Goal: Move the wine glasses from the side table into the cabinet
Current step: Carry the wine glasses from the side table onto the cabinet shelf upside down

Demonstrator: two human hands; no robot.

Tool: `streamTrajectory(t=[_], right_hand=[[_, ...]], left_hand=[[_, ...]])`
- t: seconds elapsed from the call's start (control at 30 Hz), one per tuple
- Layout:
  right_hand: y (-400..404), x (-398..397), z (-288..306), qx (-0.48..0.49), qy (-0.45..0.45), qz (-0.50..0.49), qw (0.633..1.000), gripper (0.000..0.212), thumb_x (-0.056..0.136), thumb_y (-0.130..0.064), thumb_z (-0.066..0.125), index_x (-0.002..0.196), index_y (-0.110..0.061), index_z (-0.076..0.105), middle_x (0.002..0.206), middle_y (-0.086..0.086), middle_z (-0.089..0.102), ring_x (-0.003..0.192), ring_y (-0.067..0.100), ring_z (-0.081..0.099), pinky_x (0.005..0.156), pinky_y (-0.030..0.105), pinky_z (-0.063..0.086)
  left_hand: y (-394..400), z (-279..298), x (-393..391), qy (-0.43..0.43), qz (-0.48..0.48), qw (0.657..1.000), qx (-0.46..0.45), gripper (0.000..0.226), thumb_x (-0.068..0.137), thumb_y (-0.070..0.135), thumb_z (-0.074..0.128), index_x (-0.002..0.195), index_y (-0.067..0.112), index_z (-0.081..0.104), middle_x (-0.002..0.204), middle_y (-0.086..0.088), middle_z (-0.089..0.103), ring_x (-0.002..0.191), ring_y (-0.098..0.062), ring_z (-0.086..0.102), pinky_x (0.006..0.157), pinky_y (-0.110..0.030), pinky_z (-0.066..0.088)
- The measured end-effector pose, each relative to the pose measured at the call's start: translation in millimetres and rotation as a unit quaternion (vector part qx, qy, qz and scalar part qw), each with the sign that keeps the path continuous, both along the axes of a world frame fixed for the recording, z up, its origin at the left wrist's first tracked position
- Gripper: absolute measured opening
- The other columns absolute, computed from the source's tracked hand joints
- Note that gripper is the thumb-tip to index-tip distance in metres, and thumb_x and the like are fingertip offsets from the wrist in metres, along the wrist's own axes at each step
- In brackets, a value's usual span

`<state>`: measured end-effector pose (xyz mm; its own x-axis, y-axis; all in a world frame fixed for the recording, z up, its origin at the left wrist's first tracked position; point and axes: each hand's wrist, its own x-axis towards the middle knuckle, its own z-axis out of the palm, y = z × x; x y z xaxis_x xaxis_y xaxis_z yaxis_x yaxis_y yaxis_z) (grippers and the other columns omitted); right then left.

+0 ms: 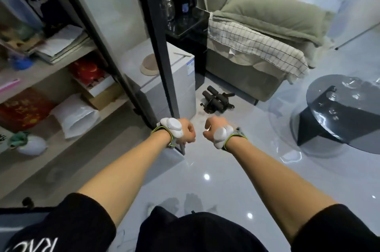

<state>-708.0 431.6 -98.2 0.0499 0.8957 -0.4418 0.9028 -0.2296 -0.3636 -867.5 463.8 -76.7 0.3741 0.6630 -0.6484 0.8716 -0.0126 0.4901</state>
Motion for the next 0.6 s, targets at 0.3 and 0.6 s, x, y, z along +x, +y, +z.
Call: streamTrajectory(t=[0.3,0.6], right_hand=[[-42,132,-19,0.0,0.005,-0.161,0.987,0.03,0.073,-0.024,0.059,0.099,-0.009,0.065,0.102,0.015,0.07,0.094,0.034,0.068,0.078,0.044,0.059],[-49,253,-33,-0.024,-0.013,-0.294,0.955,0.024,0.078,-0.022,0.059,0.1,-0.013,0.064,0.102,0.01,0.068,0.095,0.033,0.064,0.082,0.038,0.057]], left_hand=[[-9,-23,148,0.012,-0.155,0.988,-0.011,0.01,0.07,0.029,0.061,0.078,0.026,0.065,0.086,-0.008,0.074,0.073,-0.025,0.066,0.075,-0.045,0.059],[18,-44,289,0.017,-0.297,0.954,-0.025,0.012,0.073,0.03,0.061,0.082,0.025,0.068,0.082,-0.004,0.074,0.071,-0.023,0.068,0.075,-0.043,0.061]])
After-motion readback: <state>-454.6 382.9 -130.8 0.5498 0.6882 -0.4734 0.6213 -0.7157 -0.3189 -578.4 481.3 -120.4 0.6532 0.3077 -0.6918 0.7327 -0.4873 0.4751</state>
